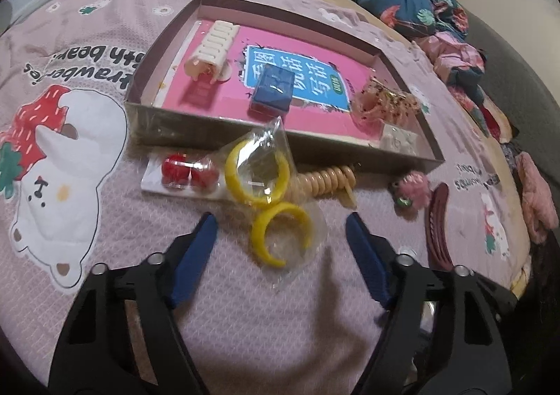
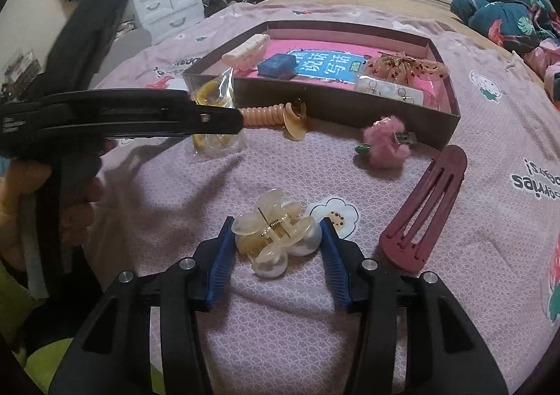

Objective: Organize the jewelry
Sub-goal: 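Grasp the bagged yellow bangles with the left tool while the right tool grasps the pearl claw clip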

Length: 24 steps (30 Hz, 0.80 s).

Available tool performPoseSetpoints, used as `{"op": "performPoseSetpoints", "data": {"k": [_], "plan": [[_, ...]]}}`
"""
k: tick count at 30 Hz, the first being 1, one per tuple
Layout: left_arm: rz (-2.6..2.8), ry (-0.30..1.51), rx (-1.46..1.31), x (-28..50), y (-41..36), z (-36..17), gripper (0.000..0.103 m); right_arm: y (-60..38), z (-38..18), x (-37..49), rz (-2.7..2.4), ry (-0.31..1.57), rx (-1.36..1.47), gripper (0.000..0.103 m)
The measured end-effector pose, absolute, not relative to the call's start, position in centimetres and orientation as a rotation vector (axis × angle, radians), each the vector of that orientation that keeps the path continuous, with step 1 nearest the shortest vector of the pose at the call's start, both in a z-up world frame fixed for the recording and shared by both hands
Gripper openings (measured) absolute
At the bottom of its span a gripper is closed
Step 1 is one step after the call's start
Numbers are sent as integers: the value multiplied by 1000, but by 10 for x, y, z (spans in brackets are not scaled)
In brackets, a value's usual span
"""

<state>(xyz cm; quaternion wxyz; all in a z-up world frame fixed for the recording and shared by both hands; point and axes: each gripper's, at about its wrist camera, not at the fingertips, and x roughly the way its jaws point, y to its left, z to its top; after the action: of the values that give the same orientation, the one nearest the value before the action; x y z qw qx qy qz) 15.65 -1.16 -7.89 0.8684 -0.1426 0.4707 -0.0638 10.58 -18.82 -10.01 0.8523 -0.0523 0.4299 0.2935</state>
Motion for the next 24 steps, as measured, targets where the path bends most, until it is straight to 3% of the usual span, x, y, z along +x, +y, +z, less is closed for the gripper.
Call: {"op": "performPoseSetpoints", "data": {"k": [2,5,24], "plan": [[-120,987,-287,161,-14,-80,38,-189,-98,106,621,901,-107,47],[-127,988,-276,161,-16,-82,29,-192,-97,104,620,893,-104,47],[-112,892,-231,113,8,-51,28,-178,-81,93,651,857,-122,47]]}}
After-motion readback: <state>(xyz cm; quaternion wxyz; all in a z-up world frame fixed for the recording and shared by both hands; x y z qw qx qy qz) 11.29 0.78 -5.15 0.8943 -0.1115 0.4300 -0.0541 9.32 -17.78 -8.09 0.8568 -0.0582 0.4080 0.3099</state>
